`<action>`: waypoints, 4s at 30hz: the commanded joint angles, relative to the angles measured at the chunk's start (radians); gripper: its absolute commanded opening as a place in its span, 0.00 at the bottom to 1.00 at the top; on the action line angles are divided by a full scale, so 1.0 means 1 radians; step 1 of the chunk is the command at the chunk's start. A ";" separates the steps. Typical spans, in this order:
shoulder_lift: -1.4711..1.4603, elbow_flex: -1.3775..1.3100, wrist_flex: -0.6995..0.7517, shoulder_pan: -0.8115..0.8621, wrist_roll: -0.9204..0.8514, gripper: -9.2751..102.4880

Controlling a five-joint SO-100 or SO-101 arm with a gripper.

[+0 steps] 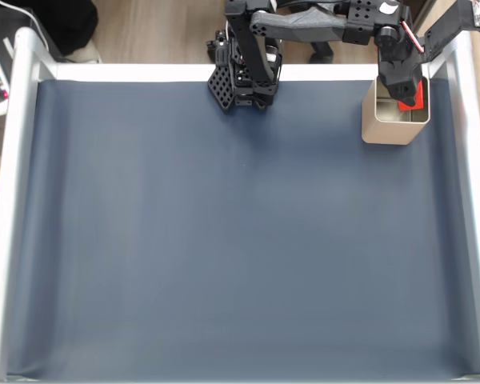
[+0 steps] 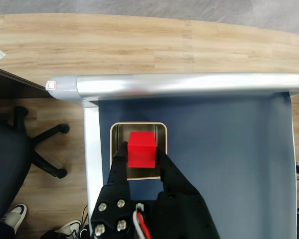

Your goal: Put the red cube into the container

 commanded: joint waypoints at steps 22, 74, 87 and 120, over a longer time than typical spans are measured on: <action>0.084 0.043 -0.006 0.017 -0.014 0.10; 0.110 0.072 -0.012 0.041 -0.054 0.30; 0.121 0.051 -0.026 0.107 -0.052 0.08; 0.830 0.551 -0.179 1.243 -0.008 0.08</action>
